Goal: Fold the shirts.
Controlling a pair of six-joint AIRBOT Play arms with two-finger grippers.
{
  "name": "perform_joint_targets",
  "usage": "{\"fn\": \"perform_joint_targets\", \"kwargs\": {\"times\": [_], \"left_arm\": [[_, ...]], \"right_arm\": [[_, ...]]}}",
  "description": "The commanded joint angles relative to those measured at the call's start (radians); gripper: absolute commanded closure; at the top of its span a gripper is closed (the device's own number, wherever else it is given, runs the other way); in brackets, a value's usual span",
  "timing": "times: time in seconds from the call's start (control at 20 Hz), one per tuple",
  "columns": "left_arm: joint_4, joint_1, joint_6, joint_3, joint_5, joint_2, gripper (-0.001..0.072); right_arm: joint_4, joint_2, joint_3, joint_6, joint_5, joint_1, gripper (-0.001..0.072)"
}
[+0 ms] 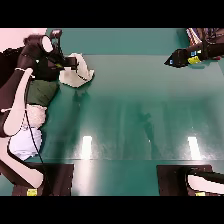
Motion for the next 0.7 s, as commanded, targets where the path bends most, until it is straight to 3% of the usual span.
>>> {"fn": "perform_joint_targets", "kwargs": {"times": [0.0, 0.05, 0.15, 0.2, 0.3, 0.4, 0.65], "left_arm": [[-0.075, 0.025, -0.015, -0.01, 0.068, -0.074, 0.0033], [-0.083, 0.025, -0.015, -0.01, 0.076, -0.078, 0.009], [-0.083, 0.025, -0.014, 0.002, 0.068, -0.077, 0.0598], [-0.082, 0.025, -0.014, 0.014, 0.048, -0.075, 0.0684], [-0.082, 0.025, -0.011, 0.076, -0.027, -0.07, 0.0685], [-0.083, 0.021, 0.06, 0.192, -0.094, -0.035, 0.0686], [-0.113, -0.046, 0.092, 0.258, 0.0, 0.307, 0.0686]], "right_arm": [[0.0, 0.0, 0.0, 0.0, 0.0, 0.001, 0.0694], [0.0, 0.0, 0.0, 0.0, 0.001, 0.001, 0.0694], [0.0, 0.0, 0.0, 0.0, 0.0, 0.001, 0.0694], [0.0, 0.0, 0.0, 0.0, -0.001, 0.001, 0.0694], [0.0, 0.003, 0.002, 0.0, -0.004, 0.001, 0.0694], [-0.003, 0.008, 0.044, 0.0, -0.002, 0.001, 0.0694], [-0.004, 0.032, 0.267, 0.0, -0.015, 0.001, 0.0694]]}}
